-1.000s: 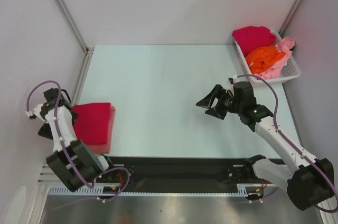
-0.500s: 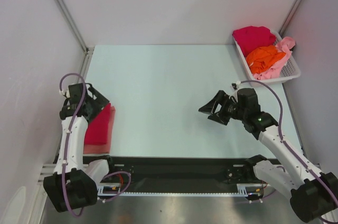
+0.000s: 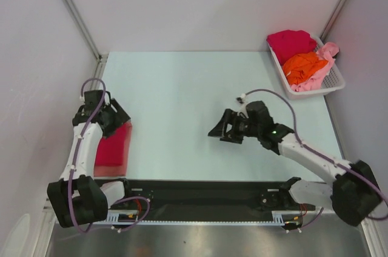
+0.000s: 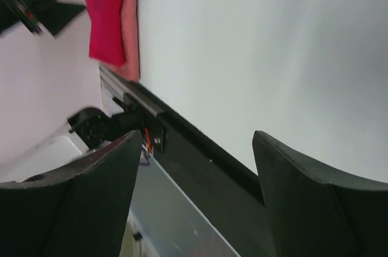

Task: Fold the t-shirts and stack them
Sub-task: Neatly place the folded tshirt to the corner

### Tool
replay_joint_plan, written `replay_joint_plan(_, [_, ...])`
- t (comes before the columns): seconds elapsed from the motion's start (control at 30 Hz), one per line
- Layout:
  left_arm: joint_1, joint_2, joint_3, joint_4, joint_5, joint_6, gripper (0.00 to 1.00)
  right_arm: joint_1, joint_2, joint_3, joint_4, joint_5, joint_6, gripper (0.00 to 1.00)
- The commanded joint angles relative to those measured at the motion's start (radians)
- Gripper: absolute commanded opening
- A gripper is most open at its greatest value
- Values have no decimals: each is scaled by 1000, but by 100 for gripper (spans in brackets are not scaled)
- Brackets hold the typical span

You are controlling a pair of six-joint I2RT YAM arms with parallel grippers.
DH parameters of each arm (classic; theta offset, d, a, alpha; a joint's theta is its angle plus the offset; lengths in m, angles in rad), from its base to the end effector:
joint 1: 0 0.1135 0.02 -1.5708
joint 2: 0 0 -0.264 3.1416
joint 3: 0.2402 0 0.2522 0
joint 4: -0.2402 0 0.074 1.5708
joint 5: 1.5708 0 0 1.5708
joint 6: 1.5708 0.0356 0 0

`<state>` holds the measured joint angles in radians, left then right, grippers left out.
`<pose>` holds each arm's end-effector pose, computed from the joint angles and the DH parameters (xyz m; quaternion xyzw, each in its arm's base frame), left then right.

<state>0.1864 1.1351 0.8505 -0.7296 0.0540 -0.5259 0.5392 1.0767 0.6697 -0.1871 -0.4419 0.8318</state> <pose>0.2150 0.0386 0.2486 -0.3282 0.9034 -0.0720 0.2663 0.1908 0.1319 0.2446 0.0239 0.8674 0.4396 0.2318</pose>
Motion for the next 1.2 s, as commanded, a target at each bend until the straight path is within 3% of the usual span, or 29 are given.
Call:
replay_joint_plan(0.0, [-5, -61, 145, -39, -178, 38, 79, 155, 144, 60, 276, 35, -10, 79])
replay_joint_plan(0.07, [-5, -67, 225, -74, -224, 37, 80, 238, 312, 109, 424, 38, 35, 76])
replay_joint_plan(0.2, [-4, -92, 327, -120, -315, 55, 80, 453, 616, 359, 606, 42, 93, 69])
replay_joint_plan(0.27, [-4, -100, 357, -129, -373, 58, 82, 495, 789, 457, 704, 31, 147, 62])
replay_joint_plan(0.47, [-5, -121, 325, -134, -358, 86, 82, 620, 1106, 772, 744, 107, 237, 51])
replay_joint_plan(0.87, [-5, -123, 298, -128, -362, 96, 83, 702, 1316, 949, 785, 167, 380, 57])
replay_joint_plan(1.17, [-4, -121, 297, -119, -355, 115, 83, 696, 1391, 1039, 764, 175, 391, 55])
